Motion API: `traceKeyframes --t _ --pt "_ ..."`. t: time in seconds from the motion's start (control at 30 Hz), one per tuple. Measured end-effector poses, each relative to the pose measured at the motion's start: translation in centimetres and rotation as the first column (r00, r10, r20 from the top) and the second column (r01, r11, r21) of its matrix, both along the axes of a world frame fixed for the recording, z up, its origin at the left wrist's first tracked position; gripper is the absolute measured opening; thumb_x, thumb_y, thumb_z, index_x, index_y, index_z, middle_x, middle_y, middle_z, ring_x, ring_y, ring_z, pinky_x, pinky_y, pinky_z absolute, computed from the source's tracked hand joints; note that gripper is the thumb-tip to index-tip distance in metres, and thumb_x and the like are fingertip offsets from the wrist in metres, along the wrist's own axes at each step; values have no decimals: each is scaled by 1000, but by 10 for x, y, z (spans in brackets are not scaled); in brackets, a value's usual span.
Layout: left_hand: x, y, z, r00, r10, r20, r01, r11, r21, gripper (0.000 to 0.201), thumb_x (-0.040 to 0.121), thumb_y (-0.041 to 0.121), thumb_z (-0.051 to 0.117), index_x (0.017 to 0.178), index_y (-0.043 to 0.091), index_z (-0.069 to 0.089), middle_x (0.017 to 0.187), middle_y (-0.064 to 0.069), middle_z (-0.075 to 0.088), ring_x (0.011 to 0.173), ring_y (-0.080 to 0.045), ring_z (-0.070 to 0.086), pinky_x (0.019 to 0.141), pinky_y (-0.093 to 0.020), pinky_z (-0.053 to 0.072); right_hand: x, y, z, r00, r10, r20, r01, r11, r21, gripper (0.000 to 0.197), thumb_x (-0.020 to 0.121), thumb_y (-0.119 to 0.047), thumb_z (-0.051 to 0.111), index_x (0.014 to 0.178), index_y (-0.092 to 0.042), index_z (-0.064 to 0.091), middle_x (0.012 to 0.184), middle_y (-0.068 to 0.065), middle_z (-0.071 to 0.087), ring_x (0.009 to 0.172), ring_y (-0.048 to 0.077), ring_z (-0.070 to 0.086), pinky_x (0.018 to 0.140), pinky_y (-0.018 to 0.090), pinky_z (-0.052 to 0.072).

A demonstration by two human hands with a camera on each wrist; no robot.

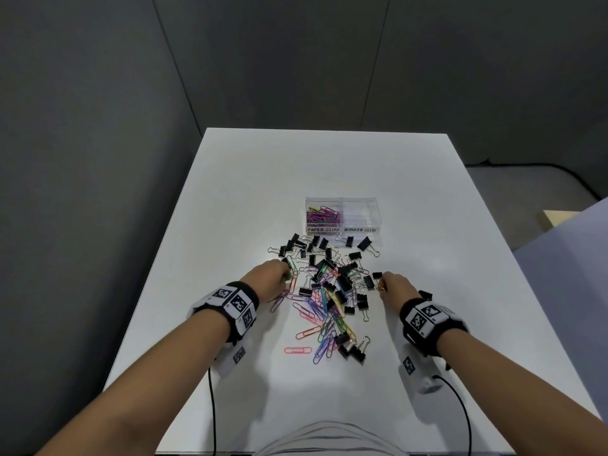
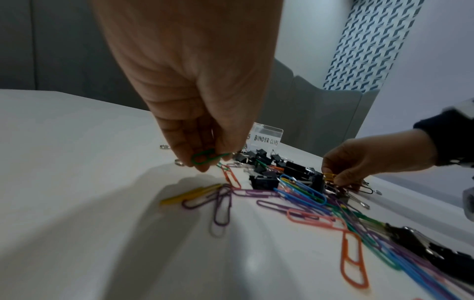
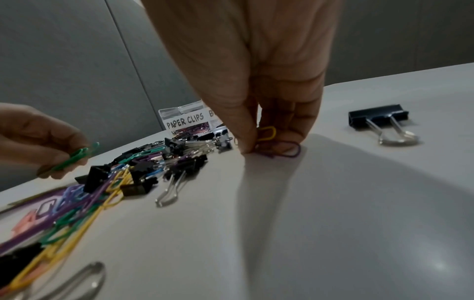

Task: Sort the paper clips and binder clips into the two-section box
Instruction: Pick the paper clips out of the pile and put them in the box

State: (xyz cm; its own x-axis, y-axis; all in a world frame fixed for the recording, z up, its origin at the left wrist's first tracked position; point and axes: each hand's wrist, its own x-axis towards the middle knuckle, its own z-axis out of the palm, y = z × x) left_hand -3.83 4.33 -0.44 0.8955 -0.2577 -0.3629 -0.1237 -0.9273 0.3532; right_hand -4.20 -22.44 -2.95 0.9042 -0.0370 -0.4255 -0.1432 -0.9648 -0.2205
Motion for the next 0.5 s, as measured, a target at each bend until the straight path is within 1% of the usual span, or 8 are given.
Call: traceKeyframes --t 0.1,0.17,0.2,0.27,0.33,0.4,0.43,0.5 --pt "1 8 4 999 37 -36 -37 999 6 32 92 2 36 118 7 55 119 -15 60 106 -30 57 78 -27 39 1 -3 2 1000 -16 3 16 1000 16 11 92 -3 42 97 -8 51 117 20 55 104 34 57 82 35 44" --pt "-1 14 5 995 62 -72 -61 998 12 36 93 1 34 125 10 49 121 -15 59 108 -30 56 82 -30 40 4 -5 5 1000 -28 5 28 999 30 20 93 -7 45 111 -1 54 122 20 50 105 37 57 87 38 46" --pt "-2 16 6 994 70 -87 -70 997 13 36 94 2 34 126 10 48 122 -15 58 108 -30 55 83 -31 40 6 -5 6 999 -33 0 33 999 34 24 94 -8 46 115 1 53 123 21 48 105 37 56 90 39 46" --pt "-5 20 4 993 78 -91 -78 997 0 28 95 6 33 116 8 51 114 -16 59 98 -28 54 80 -32 38 9 -4 11 999 -41 -3 41 997 62 26 94 -8 47 116 3 54 123 22 48 105 37 57 90 39 46" --pt "-8 21 1 990 107 -93 -109 994 -15 16 97 16 33 98 9 48 98 -15 57 85 -25 49 72 -29 34 10 -2 14 999 -53 -2 53 993 106 25 92 -4 48 113 5 56 121 24 52 101 35 59 84 37 49" --pt "-11 21 -2 987 135 -93 -135 991 8 23 98 30 34 89 10 42 89 -12 55 79 -25 48 70 -30 33 10 -1 17 998 -51 -23 53 991 122 25 91 -4 49 112 6 58 120 24 56 98 31 58 76 32 49" --pt "-12 22 -3 987 132 -91 -130 991 30 29 99 36 33 89 10 43 90 -14 57 80 -26 50 70 -31 35 10 1 19 998 -38 -42 43 992 121 25 91 -5 50 112 7 58 119 24 58 99 29 57 78 32 48" --pt "-12 22 -6 989 116 -94 -112 993 46 40 101 36 28 96 4 52 101 -18 62 90 -31 57 76 -34 39 8 4 23 998 -20 -65 29 991 131 24 91 -5 51 111 7 59 117 24 61 93 23 53 81 34 44"
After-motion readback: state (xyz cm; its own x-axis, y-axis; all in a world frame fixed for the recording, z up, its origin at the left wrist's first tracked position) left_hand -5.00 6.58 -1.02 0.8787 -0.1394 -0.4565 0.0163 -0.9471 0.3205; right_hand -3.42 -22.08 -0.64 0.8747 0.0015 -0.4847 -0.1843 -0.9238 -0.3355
